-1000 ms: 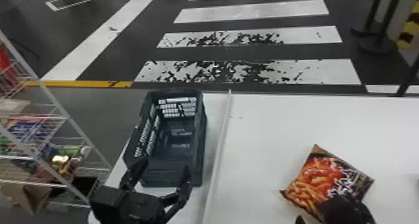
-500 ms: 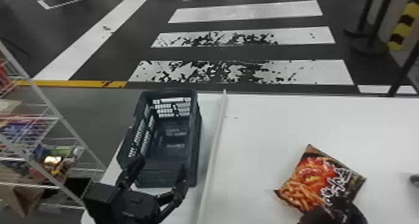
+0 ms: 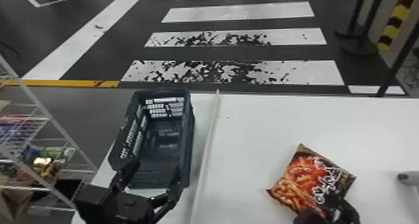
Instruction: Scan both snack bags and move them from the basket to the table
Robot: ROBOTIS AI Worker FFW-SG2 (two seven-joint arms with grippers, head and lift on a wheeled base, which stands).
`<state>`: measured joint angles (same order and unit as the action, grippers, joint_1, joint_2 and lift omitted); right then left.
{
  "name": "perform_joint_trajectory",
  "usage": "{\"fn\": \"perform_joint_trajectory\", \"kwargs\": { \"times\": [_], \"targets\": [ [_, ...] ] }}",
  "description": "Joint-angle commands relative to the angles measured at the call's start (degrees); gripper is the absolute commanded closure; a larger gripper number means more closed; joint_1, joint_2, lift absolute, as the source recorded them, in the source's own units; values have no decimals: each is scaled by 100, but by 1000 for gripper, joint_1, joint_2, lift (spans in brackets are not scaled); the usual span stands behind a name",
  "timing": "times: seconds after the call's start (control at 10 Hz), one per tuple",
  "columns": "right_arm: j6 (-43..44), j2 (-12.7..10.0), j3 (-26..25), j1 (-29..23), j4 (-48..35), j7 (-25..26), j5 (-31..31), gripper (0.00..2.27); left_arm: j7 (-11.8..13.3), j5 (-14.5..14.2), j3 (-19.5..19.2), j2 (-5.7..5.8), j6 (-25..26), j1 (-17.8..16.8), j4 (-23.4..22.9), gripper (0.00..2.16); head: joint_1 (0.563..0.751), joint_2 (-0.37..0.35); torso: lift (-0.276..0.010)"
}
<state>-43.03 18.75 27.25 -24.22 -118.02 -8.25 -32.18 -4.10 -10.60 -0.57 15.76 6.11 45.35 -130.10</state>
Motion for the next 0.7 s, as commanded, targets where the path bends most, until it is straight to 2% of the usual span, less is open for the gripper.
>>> {"fn": "perform_joint_trajectory", "kwargs": {
  "times": [0.0,0.2,0.3,0.5,0.6],
  "targets": [
    [-35,67,0,32,-2,-10,-51,83,15,-3,22,-12,0,-9,11,87,695,160,-98],
    [-52,85,0,111,60,-80,-122,90,67,-21,31,-21,0,-9,20,87,695,142,-98],
    [-52,85,0,155,130,-133,-148,198,111,-91,22,-21,0,-17,20,87,695,138,-98],
    [-140,49,52,234,174,-625,-254,694,146,-170,-13,-21,0,-17,20,87,695,134,-98],
    [-298,5,61,295,209,-845,-245,1268,164,-179,-13,-12,0,-26,29,87,695,146,-98]
  ]
}}
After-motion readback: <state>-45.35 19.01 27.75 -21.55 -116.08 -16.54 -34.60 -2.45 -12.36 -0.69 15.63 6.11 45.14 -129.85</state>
